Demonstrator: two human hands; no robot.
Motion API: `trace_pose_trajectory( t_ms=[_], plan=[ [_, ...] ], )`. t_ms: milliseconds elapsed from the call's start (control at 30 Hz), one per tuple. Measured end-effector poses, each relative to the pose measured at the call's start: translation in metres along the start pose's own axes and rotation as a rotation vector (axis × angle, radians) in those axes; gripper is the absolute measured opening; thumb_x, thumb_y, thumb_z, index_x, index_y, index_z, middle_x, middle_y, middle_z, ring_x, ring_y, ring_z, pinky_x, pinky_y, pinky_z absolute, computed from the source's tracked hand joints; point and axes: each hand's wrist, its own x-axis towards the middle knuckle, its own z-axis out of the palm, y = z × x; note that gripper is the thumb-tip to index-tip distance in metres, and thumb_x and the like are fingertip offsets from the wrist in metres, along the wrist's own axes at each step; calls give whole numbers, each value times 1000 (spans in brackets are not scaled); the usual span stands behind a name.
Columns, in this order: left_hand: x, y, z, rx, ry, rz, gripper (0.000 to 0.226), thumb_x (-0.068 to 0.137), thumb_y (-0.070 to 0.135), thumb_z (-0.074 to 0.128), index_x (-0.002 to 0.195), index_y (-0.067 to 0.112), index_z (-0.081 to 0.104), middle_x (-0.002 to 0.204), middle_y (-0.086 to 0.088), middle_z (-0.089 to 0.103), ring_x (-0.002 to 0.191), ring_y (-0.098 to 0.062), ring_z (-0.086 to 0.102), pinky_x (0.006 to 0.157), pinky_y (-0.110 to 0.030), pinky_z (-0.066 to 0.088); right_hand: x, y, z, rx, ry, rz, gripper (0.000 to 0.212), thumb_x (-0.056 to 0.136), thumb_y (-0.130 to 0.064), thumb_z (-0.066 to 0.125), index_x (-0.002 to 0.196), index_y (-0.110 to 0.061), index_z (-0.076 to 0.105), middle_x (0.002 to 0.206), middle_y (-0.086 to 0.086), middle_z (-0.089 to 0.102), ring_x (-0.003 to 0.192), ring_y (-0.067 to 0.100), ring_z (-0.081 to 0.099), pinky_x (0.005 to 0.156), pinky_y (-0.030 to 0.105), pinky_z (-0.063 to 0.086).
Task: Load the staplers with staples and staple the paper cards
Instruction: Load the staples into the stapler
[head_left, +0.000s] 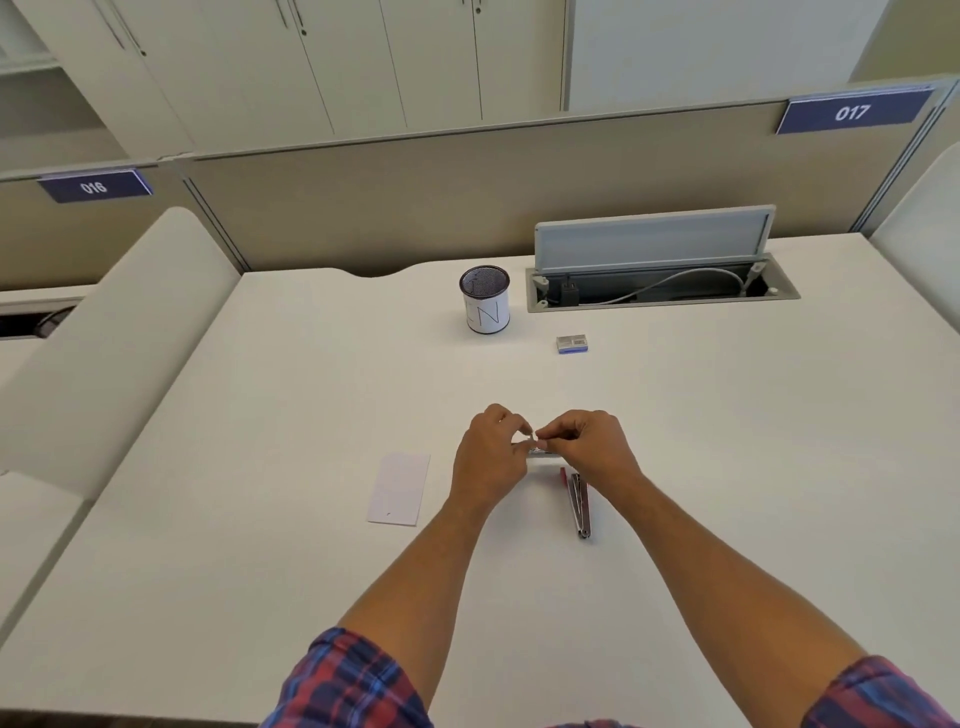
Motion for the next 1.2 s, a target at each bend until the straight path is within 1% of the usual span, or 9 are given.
trace_pose_trajectory(
  t_ms=[100,200,333,433,567,667,833,1033,1200],
  plan=[
    [1,-4,5,91,-53,3,39,85,17,74,123,19,65,123,0,60,107,-27,58,88,-39,50,-2,6,0,-14,68,43,18,80,-3,83,82,-20,81,81,-9,78,73,-1,71,71,12,52],
    [6,-9,10,242,-186,-4,54,90,27,70,141,20,53,135,-1,57,118,-28,55,97,-39,42,-4,12,-2,-26,109,71,14,82,-3,82,88,-16,82,85,-10,77,77,-4,70,69,6,50],
    [10,-14,18,322,-188,6,27,93,28,65,119,21,65,121,1,60,110,-25,57,91,-37,39,-6,18,-8,-58,115,77,14,85,-6,80,92,-16,83,86,-13,76,83,-5,70,73,7,50],
    [13,-14,21,355,-174,23,13,92,21,63,105,20,65,110,1,59,103,-25,55,87,-37,35,-7,20,-14,-73,126,74,14,86,-6,78,94,-16,83,87,-13,76,84,-4,69,73,5,50],
    [13,-16,22,310,-166,82,25,81,0,55,98,17,59,98,1,60,89,-25,54,85,-34,35,-9,21,-22,-56,165,65,14,85,-4,78,93,-16,81,91,-12,76,81,-7,69,73,7,50],
    [13,-12,17,230,-91,144,20,85,-3,54,92,16,55,85,0,60,71,-22,44,72,-34,35,-9,15,-27,-22,182,32,14,85,-5,79,92,-17,81,93,-10,75,83,-7,68,74,8,49],
    [6,-4,0,129,82,273,12,91,3,63,97,14,60,82,2,63,66,-23,44,61,-38,42,-13,-6,-30,20,163,-103,15,88,-5,78,96,-17,82,97,-8,75,84,-1,68,78,11,49],
    [-2,4,-18,103,142,412,44,90,2,69,129,16,55,90,2,69,72,-25,55,68,-36,48,-18,-26,-31,16,137,-220,15,85,-4,80,94,-16,83,92,-8,77,82,6,68,74,14,50],
    [-7,10,-27,135,167,525,49,88,0,70,128,21,50,87,0,68,70,-27,54,65,-41,50,-23,-30,-32,-30,111,-266,16,83,1,81,92,-12,82,89,-6,77,77,3,67,70,10,46]
  ],
)
